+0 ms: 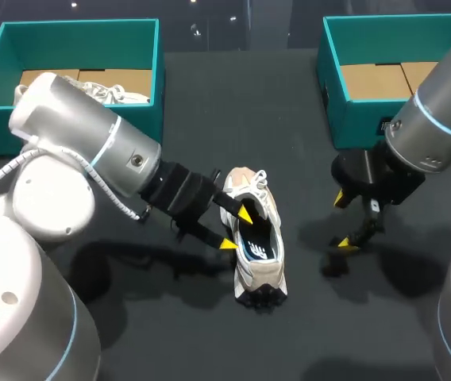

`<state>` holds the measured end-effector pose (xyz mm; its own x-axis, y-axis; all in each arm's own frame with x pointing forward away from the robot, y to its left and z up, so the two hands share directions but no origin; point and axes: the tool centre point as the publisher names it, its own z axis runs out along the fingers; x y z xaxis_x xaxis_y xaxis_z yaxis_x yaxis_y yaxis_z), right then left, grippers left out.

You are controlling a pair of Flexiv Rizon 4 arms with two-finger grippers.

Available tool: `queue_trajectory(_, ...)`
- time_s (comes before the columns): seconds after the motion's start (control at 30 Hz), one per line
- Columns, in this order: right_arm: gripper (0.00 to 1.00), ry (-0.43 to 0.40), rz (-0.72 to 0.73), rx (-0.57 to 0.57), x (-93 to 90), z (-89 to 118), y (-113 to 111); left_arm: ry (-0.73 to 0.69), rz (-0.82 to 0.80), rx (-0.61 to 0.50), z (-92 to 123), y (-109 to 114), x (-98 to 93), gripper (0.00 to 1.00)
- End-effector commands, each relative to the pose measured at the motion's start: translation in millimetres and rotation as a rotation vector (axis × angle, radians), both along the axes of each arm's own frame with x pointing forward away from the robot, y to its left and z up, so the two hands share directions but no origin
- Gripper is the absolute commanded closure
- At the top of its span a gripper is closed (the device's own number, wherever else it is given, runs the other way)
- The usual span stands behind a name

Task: Take the shoe out of the shoebox, open the shoe tongue, remove and reinsert the insole, then place the shoe into the shoebox

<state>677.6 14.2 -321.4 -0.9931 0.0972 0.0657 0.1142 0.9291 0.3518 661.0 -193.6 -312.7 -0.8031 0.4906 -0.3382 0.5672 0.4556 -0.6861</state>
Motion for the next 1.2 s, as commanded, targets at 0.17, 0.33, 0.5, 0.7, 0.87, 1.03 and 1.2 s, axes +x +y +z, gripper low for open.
queue_trajectory(0.17,0.0,-0.012,-0.003,0.023,-8.8,14,-16,0.027,-0.132,0.136,36,30,-1.8,0.53)
queue_trajectory(0.33,0.0,-0.012,-0.003,0.023,-8.8,14,-16,0.01,-0.259,0.175,47,40,-4.7,1.0)
queue_trajectory(0.5,0.0,-0.012,-0.003,0.023,-8.8,14,-16,0.081,-0.309,0.21,49,47,-8.1,1.0)
queue_trajectory(0.7,0.0,-0.004,-0.056,0.025,-6.1,22,-44,0.081,-0.309,0.21,49,47,-8.1,1.0)
queue_trajectory(0.87,0.0,0.026,-0.093,0.033,-6.9,28,-82,0.07,-0.318,0.221,50,46,-9.8,1.0)
queue_trajectory(1.03,0.0,0.038,-0.112,0.027,-5.8,29,-105,-0.004,-0.477,0.332,51,34,-18.0,1.0)
queue_trajectory(1.2,0.0,0.042,-0.121,0.035,-5.0,29,-112,-0.072,-0.621,0.469,50,12,-16.0,1.0)
